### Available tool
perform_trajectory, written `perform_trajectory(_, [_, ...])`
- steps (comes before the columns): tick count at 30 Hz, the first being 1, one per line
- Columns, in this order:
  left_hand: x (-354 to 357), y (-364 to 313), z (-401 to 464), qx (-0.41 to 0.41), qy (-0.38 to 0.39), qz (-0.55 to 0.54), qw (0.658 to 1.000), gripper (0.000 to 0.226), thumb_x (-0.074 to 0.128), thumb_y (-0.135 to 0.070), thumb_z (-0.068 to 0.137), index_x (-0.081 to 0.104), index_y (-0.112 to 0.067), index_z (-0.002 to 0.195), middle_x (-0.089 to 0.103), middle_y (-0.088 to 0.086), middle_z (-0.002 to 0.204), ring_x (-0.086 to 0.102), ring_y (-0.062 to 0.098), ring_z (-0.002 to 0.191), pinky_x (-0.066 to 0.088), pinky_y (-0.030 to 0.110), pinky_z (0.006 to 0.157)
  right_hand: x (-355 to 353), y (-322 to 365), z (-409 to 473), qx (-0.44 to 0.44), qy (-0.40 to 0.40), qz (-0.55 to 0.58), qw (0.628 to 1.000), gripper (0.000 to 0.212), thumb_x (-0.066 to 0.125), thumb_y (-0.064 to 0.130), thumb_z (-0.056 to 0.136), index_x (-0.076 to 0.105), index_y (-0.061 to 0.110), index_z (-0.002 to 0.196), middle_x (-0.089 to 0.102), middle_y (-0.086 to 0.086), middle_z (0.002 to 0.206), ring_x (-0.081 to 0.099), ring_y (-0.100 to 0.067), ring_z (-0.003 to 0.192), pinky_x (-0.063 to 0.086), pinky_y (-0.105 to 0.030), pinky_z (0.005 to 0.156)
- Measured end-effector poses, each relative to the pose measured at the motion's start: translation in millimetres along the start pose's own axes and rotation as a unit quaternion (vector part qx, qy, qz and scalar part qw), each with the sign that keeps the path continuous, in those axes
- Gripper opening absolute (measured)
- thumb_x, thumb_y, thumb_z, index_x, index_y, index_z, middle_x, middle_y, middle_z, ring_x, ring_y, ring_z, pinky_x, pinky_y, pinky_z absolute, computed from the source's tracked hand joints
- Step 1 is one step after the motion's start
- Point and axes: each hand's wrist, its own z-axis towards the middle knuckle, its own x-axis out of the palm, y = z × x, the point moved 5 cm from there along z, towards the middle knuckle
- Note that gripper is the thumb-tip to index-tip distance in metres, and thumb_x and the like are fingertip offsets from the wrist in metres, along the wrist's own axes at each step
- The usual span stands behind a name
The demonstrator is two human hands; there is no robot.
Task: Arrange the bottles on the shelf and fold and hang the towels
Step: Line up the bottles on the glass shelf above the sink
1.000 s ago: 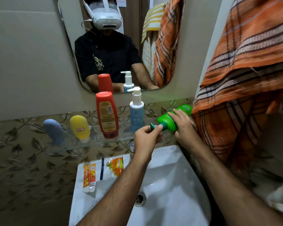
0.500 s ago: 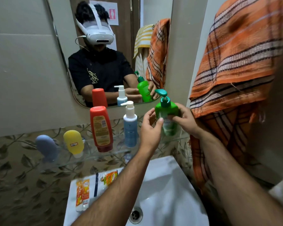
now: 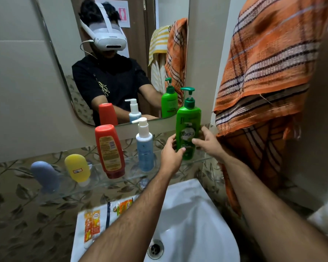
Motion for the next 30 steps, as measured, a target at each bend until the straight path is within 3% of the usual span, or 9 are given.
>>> perform_trajectory(1, [-1, 1, 0, 0.001, -0.001, 0.002, 1.0, 0.057, 0.067, -0.003, 0.087, 0.048, -0.019, 0.138, 0.061, 0.0, 0.131, 0.055, 0.011, 0.117, 0.045, 0.031, 0.102, 2, -6, -1, 0.005, -0.007, -0.015, 1.0, 0.038, 0.05, -0.017, 0.09, 0.042, -0.014, 0.127, 0.056, -0.03, 0.12, 0.054, -0.029, 0.105, 0.052, -0.012, 0.071])
perform_trajectory(3, [-2, 3, 1, 0.004, -0.003, 0.005, 1.0, 0.054, 0.067, -0.003, 0.087, 0.05, -0.018, 0.136, 0.062, 0.001, 0.13, 0.056, 0.01, 0.116, 0.046, 0.03, 0.101, 4, -17, -1, 0.02, -0.023, -0.027, 0.999, 0.031, 0.051, -0.017, 0.09, 0.046, -0.013, 0.121, 0.056, -0.033, 0.122, 0.055, -0.03, 0.104, 0.05, -0.01, 0.067])
perform_trajectory(5, [-3, 4, 0, 0.006, -0.009, 0.014, 1.0, 0.052, 0.066, -0.003, 0.087, 0.052, -0.018, 0.135, 0.063, 0.001, 0.129, 0.056, 0.008, 0.113, 0.046, 0.026, 0.097, 6, -23, 0, 0.03, -0.032, -0.026, 0.999, 0.028, 0.052, -0.016, 0.09, 0.049, -0.009, 0.117, 0.056, -0.034, 0.123, 0.058, -0.04, 0.11, 0.055, -0.028, 0.083])
perform_trajectory(7, [-4, 6, -1, 0.009, -0.019, 0.024, 0.999, 0.05, 0.066, -0.004, 0.088, 0.054, -0.018, 0.134, 0.064, 0.001, 0.127, 0.056, 0.007, 0.111, 0.046, 0.023, 0.093, 7, -26, 1, 0.039, -0.034, -0.025, 0.998, 0.028, 0.053, -0.015, 0.09, 0.049, -0.011, 0.118, 0.056, -0.034, 0.123, 0.055, -0.046, 0.117, 0.05, -0.052, 0.097])
perform_trajectory(8, [-5, 6, -1, 0.011, -0.026, 0.028, 0.999, 0.049, 0.066, -0.005, 0.088, 0.054, -0.018, 0.134, 0.065, 0.001, 0.125, 0.057, 0.007, 0.11, 0.046, 0.023, 0.092, 8, -26, 1, 0.04, -0.034, -0.028, 0.998, 0.029, 0.053, -0.014, 0.09, 0.05, -0.011, 0.118, 0.056, -0.033, 0.123, 0.055, -0.045, 0.118, 0.047, -0.057, 0.099])
perform_trajectory(13, [-10, 7, -8, 0.017, -0.059, 0.051, 0.997, 0.047, 0.066, -0.008, 0.09, 0.055, -0.02, 0.134, 0.066, -0.001, 0.124, 0.059, 0.011, 0.114, 0.051, 0.031, 0.096, 12, -24, -1, 0.033, -0.038, -0.044, 0.998, 0.03, 0.056, -0.011, 0.089, 0.054, -0.009, 0.119, 0.057, -0.024, 0.118, 0.058, -0.035, 0.114, 0.052, -0.053, 0.096])
perform_trajectory(16, [-11, 7, -10, 0.012, -0.067, 0.047, 0.997, 0.047, 0.065, -0.008, 0.09, 0.054, -0.02, 0.134, 0.065, 0.0, 0.126, 0.058, 0.011, 0.114, 0.051, 0.036, 0.098, 15, -25, -2, 0.032, -0.034, -0.042, 0.998, 0.028, 0.056, -0.011, 0.09, 0.053, -0.009, 0.118, 0.057, -0.028, 0.123, 0.057, -0.04, 0.116, 0.052, -0.052, 0.095])
perform_trajectory(30, [-11, 7, -11, 0.006, -0.07, 0.047, 0.996, 0.047, 0.064, -0.008, 0.091, 0.054, -0.019, 0.135, 0.065, 0.001, 0.126, 0.059, 0.012, 0.115, 0.048, 0.026, 0.091, 14, -23, -2, 0.029, -0.032, -0.064, 0.997, 0.03, 0.057, -0.008, 0.09, 0.053, -0.007, 0.119, 0.06, -0.028, 0.12, 0.058, -0.039, 0.115, 0.049, -0.057, 0.097])
